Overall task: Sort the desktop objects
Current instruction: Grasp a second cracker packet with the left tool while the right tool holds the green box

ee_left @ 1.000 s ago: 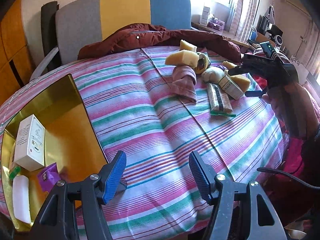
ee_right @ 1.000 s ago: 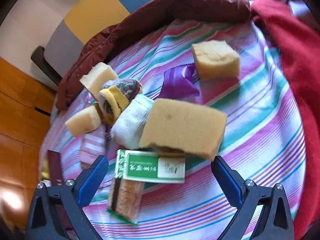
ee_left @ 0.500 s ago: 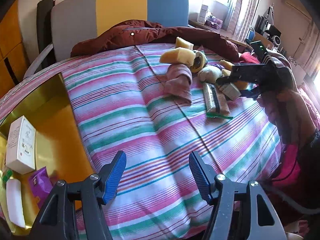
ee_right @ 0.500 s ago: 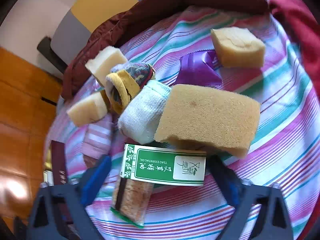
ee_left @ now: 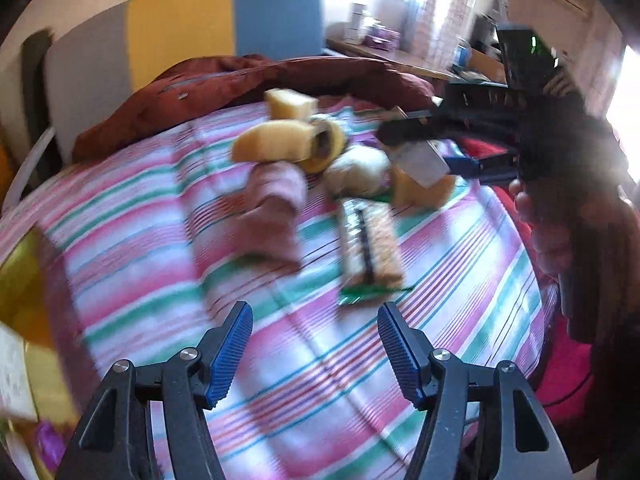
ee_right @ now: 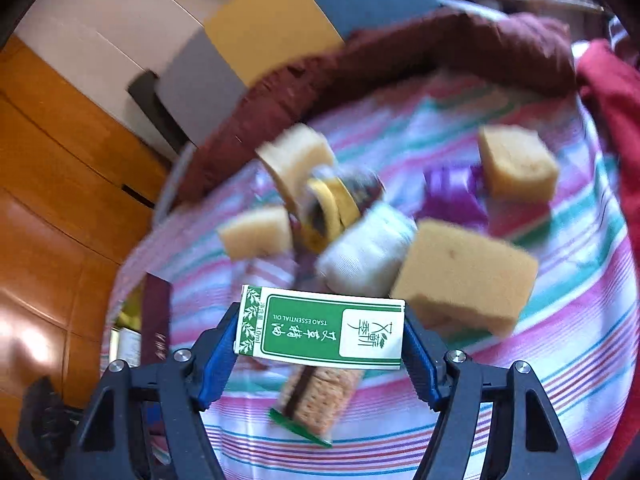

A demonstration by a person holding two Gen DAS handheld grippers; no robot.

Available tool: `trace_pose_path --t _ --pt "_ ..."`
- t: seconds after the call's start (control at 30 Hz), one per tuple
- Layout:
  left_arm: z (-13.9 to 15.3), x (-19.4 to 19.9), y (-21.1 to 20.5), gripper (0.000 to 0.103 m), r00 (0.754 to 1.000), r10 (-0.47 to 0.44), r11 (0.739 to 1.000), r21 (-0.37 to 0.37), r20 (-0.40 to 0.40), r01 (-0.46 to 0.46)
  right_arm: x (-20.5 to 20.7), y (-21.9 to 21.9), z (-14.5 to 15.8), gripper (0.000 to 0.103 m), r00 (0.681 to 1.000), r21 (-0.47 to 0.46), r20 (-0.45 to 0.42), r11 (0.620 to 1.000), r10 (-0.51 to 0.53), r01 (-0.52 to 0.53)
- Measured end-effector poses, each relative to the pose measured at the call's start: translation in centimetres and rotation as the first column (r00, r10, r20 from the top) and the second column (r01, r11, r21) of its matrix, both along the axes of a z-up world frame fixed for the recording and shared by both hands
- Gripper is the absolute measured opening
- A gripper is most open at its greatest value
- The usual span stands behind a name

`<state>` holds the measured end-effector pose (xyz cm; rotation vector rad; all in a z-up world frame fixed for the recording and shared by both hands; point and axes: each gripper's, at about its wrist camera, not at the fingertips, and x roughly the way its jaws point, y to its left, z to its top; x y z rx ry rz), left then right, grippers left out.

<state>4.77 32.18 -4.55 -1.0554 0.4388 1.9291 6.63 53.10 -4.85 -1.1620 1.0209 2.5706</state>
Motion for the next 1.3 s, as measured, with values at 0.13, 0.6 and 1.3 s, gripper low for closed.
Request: trace_pose_path --t 0.13,0.6,1.3 --pt "-0.6 0.3 3.8 0.066 0.997 -0.078 0.997 -0.023 -0.015 0.078 0.2 0.4 1.0 0.074 0.999 0.005 -0.048 1.0 -0.027 0.027" --pt "-4.9 -2.1 11.7 0.066 0.992 -0.122 0.984 -0.129 0.022 0.123 1.9 1.6 1.8 0.074 0.997 0.025 -0.054 0.998 -0.059 0.06" --pt "-1.2 -0.6 1.7 0.048 0.992 0.088 0.996 -0.019 -0.087 -0.09 0.9 -1.4 1.8 0.074 0.999 0.242 0.034 0.97 -0.006 -0.003"
